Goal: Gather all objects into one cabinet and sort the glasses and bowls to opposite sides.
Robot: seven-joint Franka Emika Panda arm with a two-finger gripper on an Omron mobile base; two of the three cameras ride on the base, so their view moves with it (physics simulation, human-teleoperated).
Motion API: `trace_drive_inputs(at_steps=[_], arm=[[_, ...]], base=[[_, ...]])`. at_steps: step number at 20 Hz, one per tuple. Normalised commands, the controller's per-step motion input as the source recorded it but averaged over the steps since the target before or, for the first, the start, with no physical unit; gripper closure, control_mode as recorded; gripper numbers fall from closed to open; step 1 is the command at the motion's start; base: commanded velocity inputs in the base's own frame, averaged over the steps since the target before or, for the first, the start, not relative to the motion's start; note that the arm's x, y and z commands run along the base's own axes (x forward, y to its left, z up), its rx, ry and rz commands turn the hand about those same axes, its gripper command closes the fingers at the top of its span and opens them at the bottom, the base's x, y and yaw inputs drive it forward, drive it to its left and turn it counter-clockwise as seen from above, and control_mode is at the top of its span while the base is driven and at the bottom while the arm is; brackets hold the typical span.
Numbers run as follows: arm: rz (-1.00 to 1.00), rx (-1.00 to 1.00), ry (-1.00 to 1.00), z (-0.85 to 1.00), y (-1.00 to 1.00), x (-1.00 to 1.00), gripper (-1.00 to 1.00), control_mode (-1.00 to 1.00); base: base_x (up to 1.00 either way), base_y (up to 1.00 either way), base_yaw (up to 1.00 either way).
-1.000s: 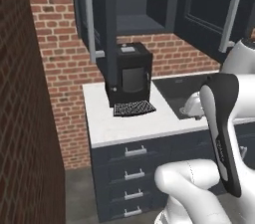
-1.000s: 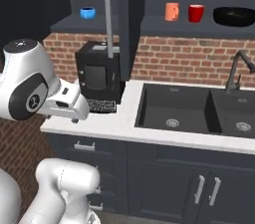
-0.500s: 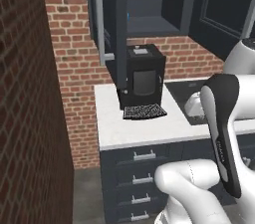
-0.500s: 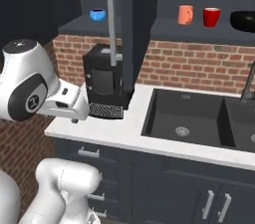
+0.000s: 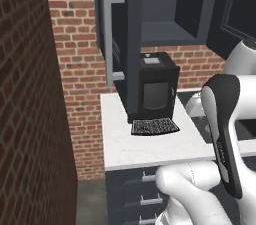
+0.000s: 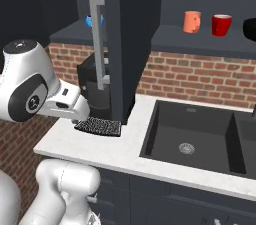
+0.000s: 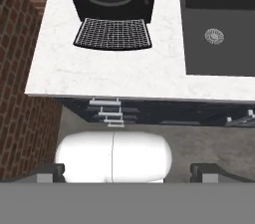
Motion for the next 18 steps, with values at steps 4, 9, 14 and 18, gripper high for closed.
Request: trace_drive_inputs(at_steps=[4,9,14,18], arm=[[0.00,0.00,0.00,0.00,0.00,0.00,-1.00,1.00],[0.00,0.00,0.00,0.00,0.00,0.00,-1.00,1.00],[0.00,0.00,0.00,0.00,0.00,0.00,-1.00,1.00],[0.00,0.00,0.00,0.00,0.00,0.00,-1.00,1.00]], base=[[0.53,0.15,0.02],[0.35,0.18,0.00],[0.18,0.14,0.00],[0.10,0.13,0.00]])
